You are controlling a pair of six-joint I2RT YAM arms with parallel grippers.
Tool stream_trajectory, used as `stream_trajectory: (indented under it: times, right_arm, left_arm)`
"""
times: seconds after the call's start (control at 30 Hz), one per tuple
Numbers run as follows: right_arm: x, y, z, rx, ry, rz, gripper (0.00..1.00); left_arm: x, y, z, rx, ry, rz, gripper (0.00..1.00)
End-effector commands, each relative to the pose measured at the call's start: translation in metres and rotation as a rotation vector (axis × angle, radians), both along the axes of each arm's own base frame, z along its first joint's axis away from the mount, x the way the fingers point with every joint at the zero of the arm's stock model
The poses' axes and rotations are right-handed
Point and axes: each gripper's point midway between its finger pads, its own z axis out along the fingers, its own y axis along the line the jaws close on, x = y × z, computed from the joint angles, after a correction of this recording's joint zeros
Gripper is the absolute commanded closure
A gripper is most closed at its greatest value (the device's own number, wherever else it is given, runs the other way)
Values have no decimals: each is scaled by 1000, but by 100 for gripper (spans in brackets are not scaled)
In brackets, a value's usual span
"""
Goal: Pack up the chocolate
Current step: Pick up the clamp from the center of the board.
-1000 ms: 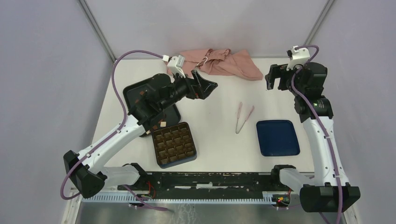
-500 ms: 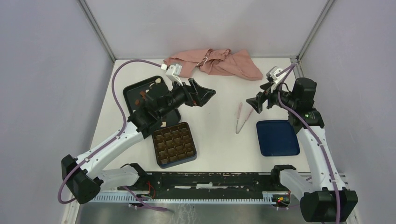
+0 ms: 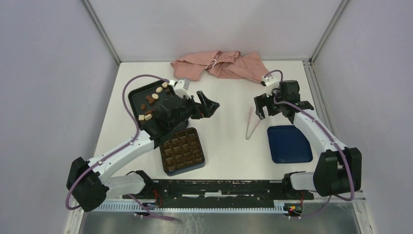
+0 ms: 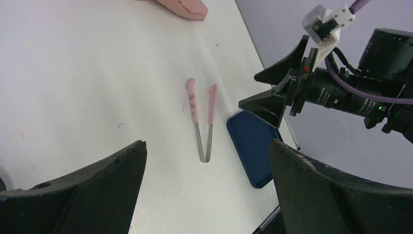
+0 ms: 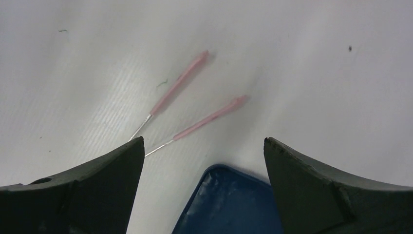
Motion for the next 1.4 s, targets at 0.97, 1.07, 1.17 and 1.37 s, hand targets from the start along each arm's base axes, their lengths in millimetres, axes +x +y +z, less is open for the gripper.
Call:
stream_trajectory:
  times: [0.97,1.07,1.17,1.37]
  right_arm:
    - [22,-6,-125,173,352,-605,61]
    - [22,-10,-126,142,347,-607,68]
    - [24,-10,-124,141,334,-599,76]
    - [36,8,-104,224,286,-498,91]
  left_arm:
    - [32,-26,2,-97,43,44,0]
    - [31,-35,1,-102,51,5,0]
    - [28,-50,-4,-134,69,-66,2]
    - [20,-74,-7,-192,77,-194,6]
